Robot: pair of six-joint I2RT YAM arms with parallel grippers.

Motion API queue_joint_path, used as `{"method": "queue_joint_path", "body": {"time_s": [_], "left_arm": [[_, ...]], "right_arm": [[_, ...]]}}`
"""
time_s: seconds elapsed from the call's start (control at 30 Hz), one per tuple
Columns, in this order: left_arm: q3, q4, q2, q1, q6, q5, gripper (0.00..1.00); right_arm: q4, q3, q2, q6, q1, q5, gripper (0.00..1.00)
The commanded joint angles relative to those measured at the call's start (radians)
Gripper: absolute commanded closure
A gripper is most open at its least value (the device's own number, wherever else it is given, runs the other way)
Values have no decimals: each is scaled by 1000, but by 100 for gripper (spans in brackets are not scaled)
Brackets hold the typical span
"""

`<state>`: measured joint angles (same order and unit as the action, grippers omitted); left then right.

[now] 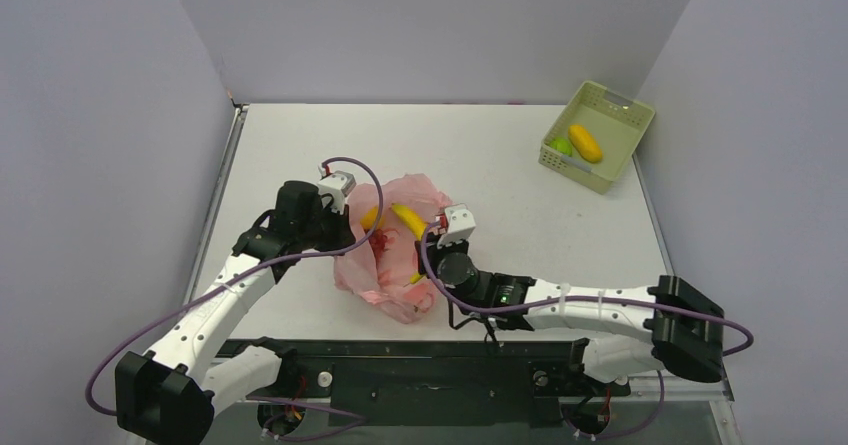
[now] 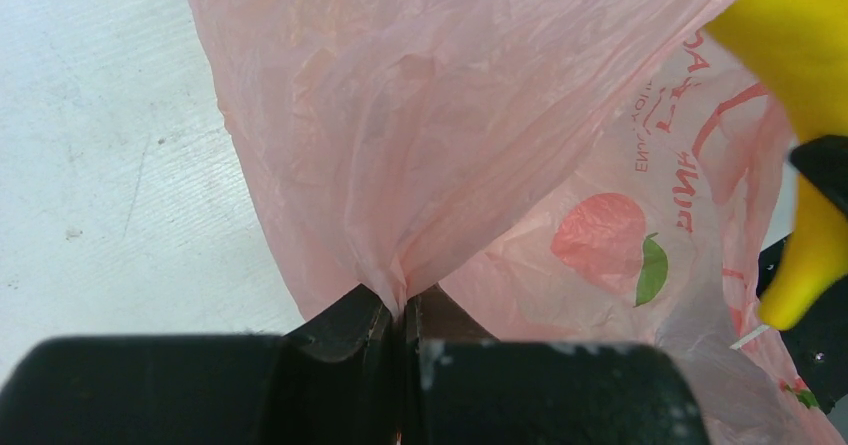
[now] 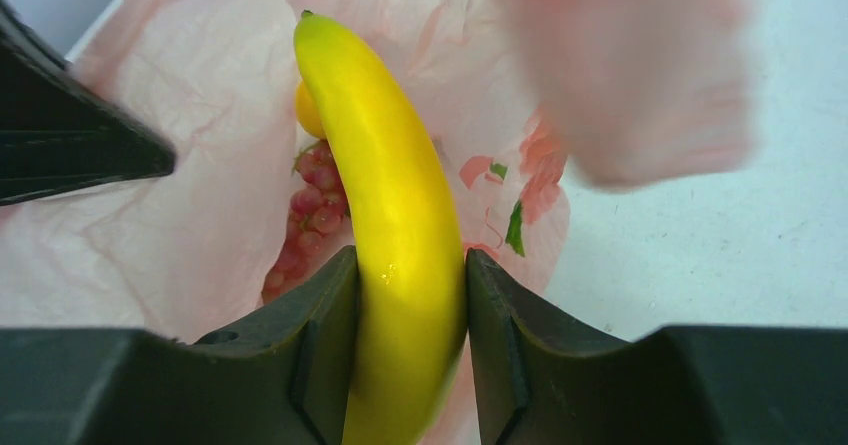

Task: Take the fake fruits out of the plastic bag

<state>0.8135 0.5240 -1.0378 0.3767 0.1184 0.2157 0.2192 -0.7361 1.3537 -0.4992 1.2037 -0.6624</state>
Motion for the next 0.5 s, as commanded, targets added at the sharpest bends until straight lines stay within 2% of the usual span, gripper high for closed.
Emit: {"method": "queue_joint_path", "body": {"time_s": [0.0, 0.3, 0.47], "left_arm": [[10, -34, -11, -1, -12, -3, 100], [13, -31, -20, -14, -11, -6, 100], [13, -32, -25, -31, -11, 3, 100]], "right_arm": [[91, 64, -153, 68, -7, 62, 100], [-106, 248, -469, 30, 1, 72, 100], [-287, 362, -678, -83, 1, 28, 100]]}}
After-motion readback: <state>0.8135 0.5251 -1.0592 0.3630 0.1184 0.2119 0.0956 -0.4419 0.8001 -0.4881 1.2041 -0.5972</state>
